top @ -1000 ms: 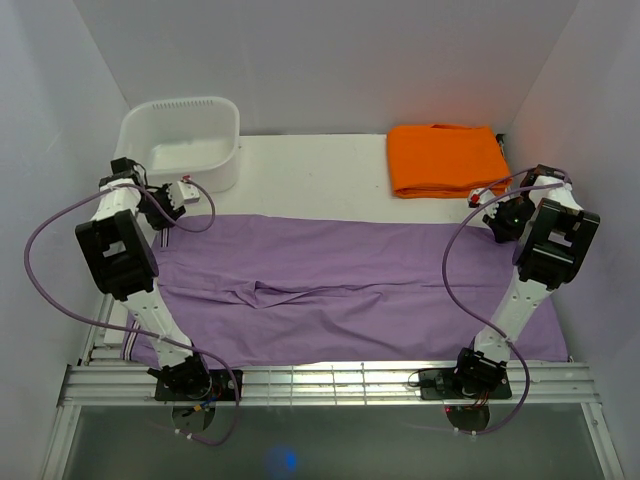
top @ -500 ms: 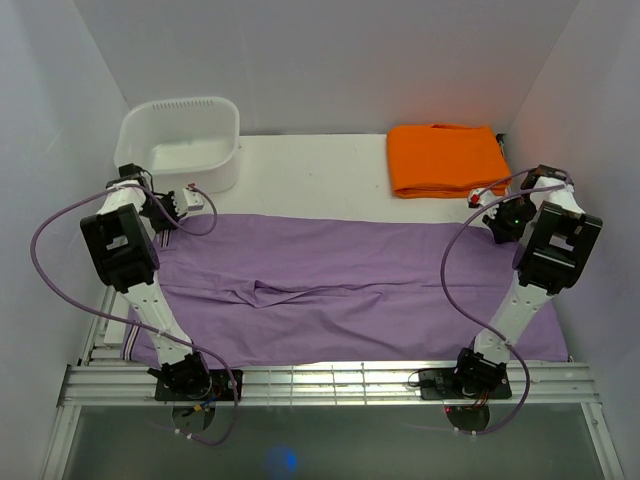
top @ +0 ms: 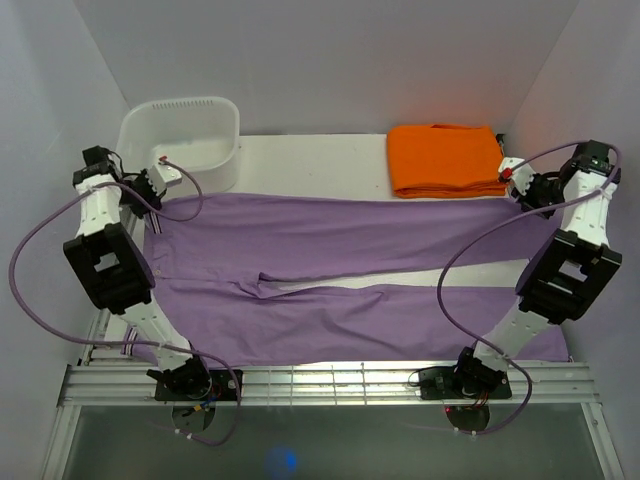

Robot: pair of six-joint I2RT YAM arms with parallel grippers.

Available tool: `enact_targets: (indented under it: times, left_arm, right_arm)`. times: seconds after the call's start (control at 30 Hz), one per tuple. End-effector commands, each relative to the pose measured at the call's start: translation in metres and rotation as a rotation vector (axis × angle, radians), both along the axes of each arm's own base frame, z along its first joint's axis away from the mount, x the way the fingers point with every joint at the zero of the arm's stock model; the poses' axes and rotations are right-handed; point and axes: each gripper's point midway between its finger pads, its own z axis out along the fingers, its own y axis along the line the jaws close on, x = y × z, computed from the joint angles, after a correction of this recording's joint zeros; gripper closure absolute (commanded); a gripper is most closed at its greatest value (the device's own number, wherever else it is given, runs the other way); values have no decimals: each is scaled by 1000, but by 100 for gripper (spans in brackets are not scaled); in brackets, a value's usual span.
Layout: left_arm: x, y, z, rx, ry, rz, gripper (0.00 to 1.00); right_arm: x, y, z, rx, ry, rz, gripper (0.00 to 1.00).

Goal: Fold and stack the trousers
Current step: Fold the trousers

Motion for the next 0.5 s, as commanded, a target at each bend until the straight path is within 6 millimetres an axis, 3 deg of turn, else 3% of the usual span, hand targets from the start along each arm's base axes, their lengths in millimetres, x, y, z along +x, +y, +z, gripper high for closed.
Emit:
enact_targets:
  times: [0.0,0.03,0.07,0.1,0.13,0.17,0.2,0.27,0.3,0.33,0.4,0.43,0.47]
  left_arm:
    - [-18,-2,87,-3,-200,11,100]
    - [-25,-3,93,1,-213,11,100]
    - [-38,-7,111,15,-246,7,100]
    - [-52,-8,108,-4,-241,14,100]
    - [-69,-13,126,15,-276,-1,100]
    - [-84,-6,127,18,-277,18,100]
    - [-101,-10,117,4,-251,15,100]
    - [-143,-11,116,56,-232,-10,100]
    - [-157,-11,110,64,-210,-10,100]
    - [-185,-18,86,64,-124,-52,100]
    - [-219,-12,71,80,-43,-19,100]
    - [-241,-14,44,76,63,1,100]
    - [-256,-12,30,88,119,5,100]
  right_arm:
    - [-27,-7,43,-127,-79,189,92]
    - [-34,-7,47,-127,-82,188,92]
    - [-48,-11,57,-141,-94,194,92]
    - [-58,-9,55,-130,-93,200,92]
    - [-75,-15,65,-156,-109,183,92]
    - [-87,-15,63,-176,-104,221,92]
    - [-103,-13,50,-166,-77,231,92]
    - [-134,-23,50,-230,-80,258,92]
    - [-150,-25,42,-241,-46,260,92]
    - [-173,-25,28,-230,-10,243,92]
    - [-201,-27,10,-249,57,278,92]
    - [-221,-25,-8,-222,101,260,92]
    - [-232,-26,-18,-219,134,260,92]
